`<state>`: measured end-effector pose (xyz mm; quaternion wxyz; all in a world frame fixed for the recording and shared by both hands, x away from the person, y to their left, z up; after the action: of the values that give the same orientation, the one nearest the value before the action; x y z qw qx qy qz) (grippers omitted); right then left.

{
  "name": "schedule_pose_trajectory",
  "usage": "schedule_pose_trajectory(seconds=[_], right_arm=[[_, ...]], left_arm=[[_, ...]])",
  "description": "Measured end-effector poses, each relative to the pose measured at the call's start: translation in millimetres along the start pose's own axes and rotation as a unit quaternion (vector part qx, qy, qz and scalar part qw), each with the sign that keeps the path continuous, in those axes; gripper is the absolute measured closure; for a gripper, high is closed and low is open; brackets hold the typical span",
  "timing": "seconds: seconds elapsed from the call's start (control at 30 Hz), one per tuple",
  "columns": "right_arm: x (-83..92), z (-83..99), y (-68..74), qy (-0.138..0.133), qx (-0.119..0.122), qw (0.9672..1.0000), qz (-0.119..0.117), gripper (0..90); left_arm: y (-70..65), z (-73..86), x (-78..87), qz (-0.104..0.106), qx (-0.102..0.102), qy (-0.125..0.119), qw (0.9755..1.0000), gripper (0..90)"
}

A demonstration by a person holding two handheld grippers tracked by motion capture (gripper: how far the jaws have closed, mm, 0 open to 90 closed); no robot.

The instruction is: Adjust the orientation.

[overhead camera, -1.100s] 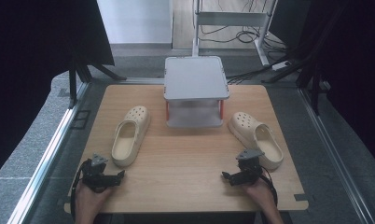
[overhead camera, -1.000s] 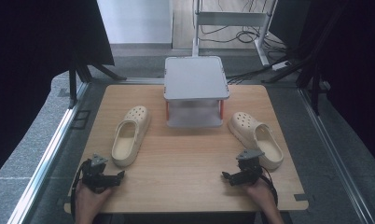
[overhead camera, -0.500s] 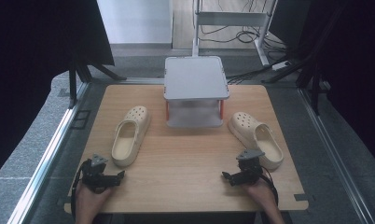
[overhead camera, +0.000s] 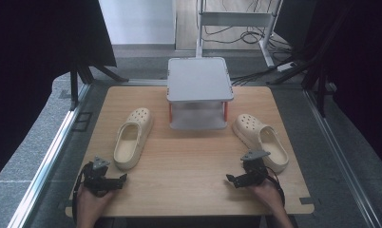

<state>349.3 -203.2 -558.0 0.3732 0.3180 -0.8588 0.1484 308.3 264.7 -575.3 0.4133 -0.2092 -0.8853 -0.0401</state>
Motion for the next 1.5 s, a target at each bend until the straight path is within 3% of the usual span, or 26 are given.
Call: schedule_pose_trajectory(seconds=[0.67, 1.13, 1.5], right_arm=[[2.6, -40.3, 11.6, -0.014, 0.030, 0.9987, -0.039, 0.0], [-13.0, -81.5, 35.3, -0.024, 0.032, 0.9967, -0.071, 4.8], [-37.0, -118.5, 58.9, -0.020, 0.029, 0.9953, -0.090, 7.3]], left_arm=[[-0.1, 3.5, 3.3, 0.007, -0.006, -0.001, 1.0000, 0.7], [-0.2, 3.5, 3.2, 0.007, -0.007, -0.001, 0.9999, 0.5], [-0.2, 3.5, 3.3, 0.007, -0.007, -0.001, 0.9999, 0.6]])
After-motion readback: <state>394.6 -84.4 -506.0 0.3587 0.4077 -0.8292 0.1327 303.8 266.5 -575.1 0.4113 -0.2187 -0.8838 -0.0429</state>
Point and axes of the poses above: each handheld gripper's, and its own axes: x roughly backward along the jaws, z roughly out of its underside, y roughly to its left, the point moved 7 cm from there along -x, roughly forward along the jaws, and after that the axes turned 5 degrees about z, right-handed, at the moved point
